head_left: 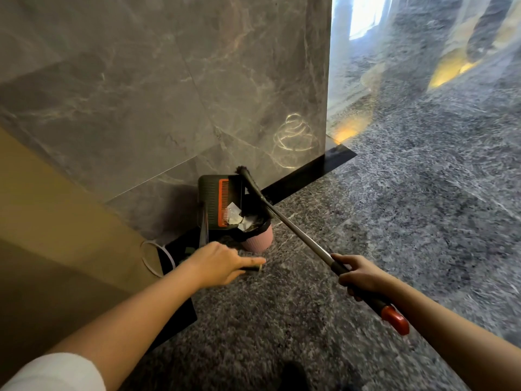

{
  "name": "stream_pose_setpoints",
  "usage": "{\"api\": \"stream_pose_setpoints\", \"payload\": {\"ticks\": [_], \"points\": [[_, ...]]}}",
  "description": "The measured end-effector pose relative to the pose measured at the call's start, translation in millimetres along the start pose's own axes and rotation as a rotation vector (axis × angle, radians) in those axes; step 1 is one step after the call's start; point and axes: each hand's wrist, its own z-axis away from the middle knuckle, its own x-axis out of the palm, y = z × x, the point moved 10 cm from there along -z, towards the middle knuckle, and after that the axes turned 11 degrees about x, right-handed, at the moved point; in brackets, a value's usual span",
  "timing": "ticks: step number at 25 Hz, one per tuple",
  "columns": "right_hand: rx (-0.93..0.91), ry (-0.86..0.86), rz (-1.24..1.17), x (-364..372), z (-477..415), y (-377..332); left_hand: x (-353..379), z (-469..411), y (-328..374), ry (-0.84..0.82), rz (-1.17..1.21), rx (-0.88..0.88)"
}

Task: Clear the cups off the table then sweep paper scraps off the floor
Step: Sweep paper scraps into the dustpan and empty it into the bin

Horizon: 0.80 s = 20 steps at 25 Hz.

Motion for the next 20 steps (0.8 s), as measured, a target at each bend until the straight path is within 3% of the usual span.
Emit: {"api": "stream_pose_setpoints", "payload": {"ticks": [5, 11, 16, 20], "points": [[0.025, -0.008, -0.029, 0, -9, 9, 1, -3, 4, -0.025, -0.008, 0.057], [0.036, -0.034, -0.014, 2, -7, 14, -1, 6, -18, 0.089, 0.099, -0.066], [0.042, -0.049, -0.017, 5, -7, 15, 3, 9, -20, 0.047, 0.061, -0.055], [0.044, -0.043, -0.034, 3, -9, 16, 13, 5, 3, -0.094, -0.009, 0.092]]}}
